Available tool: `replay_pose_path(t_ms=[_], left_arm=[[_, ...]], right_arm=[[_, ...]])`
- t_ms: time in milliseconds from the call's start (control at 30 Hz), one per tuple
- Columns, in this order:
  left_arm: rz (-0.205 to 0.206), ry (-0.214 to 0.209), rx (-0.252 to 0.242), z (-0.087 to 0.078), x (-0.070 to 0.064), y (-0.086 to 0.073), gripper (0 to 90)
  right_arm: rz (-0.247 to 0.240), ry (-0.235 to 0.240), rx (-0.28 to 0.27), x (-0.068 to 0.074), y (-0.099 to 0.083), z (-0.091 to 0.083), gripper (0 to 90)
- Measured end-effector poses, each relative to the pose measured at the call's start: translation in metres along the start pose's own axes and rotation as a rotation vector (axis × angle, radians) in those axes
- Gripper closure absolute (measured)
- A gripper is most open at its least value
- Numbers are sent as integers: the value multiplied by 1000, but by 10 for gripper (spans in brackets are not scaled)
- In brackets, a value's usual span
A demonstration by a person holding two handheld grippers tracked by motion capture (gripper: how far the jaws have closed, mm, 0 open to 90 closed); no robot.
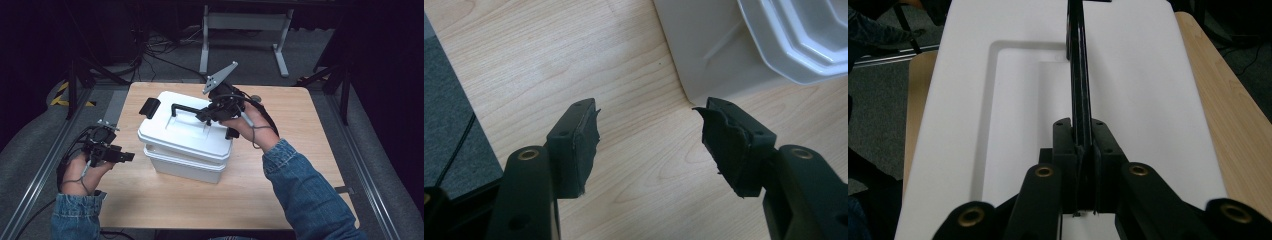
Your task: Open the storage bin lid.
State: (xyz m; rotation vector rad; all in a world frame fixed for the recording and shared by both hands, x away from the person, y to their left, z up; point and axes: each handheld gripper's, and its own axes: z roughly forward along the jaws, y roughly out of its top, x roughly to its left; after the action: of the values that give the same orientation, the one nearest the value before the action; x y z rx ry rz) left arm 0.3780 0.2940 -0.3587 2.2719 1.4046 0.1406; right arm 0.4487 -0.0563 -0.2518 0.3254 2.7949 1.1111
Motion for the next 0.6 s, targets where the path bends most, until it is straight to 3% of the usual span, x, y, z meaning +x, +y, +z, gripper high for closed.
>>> replay_pose_path(t_ms=[333,600], left_arm=[[0,-2,1,0,0,1,399],[-7,5,-2,1,3,2,395]], right_arm=[[24,-42,-7,-6,-14,-20,844],[89,-92,-29,-21,-42,-52,844]])
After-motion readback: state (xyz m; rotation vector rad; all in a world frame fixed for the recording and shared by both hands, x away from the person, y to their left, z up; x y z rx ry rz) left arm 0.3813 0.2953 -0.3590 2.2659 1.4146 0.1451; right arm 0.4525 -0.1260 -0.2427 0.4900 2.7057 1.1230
